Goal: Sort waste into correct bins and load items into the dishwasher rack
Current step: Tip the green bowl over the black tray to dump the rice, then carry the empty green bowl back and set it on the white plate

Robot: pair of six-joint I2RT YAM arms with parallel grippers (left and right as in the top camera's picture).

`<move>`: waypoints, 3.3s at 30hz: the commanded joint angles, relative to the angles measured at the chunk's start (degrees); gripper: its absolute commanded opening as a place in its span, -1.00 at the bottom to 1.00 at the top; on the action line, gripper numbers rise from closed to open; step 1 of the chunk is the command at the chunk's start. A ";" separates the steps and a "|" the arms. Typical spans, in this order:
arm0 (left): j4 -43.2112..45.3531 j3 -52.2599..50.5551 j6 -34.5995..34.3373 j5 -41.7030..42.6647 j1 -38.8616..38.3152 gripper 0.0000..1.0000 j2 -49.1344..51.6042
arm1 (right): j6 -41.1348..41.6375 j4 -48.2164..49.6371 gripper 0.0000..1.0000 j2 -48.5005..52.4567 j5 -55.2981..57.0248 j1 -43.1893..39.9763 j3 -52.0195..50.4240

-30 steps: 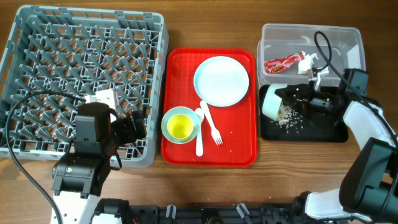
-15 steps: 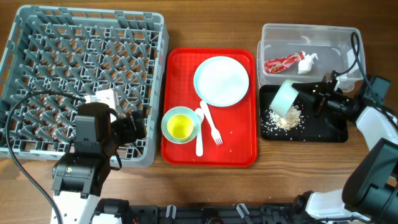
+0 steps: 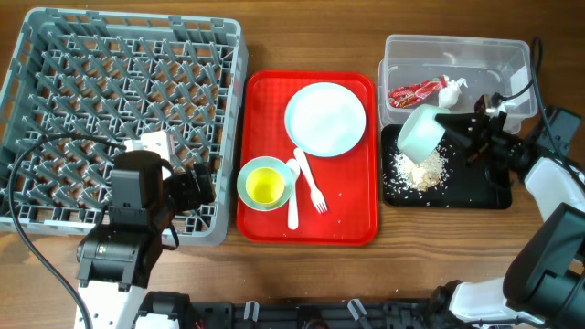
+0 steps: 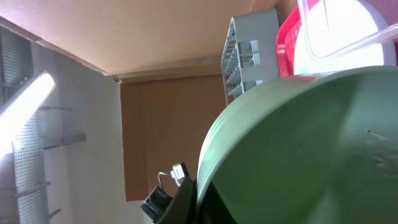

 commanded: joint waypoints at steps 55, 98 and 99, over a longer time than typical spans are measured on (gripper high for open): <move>1.66 1.14 -0.48 0.52 -0.17 1.00 2.03 | 43.30 71.82 -0.91 -5.20 4.81 20.81 -0.02; 1.62 1.14 -0.50 0.52 -0.17 1.00 2.03 | -32.00 -30.97 -0.22 9.35 74.51 56.78 35.54; 1.62 1.14 -0.48 0.52 -0.17 1.00 2.03 | -32.00 -32.44 -0.17 7.61 71.47 56.78 35.91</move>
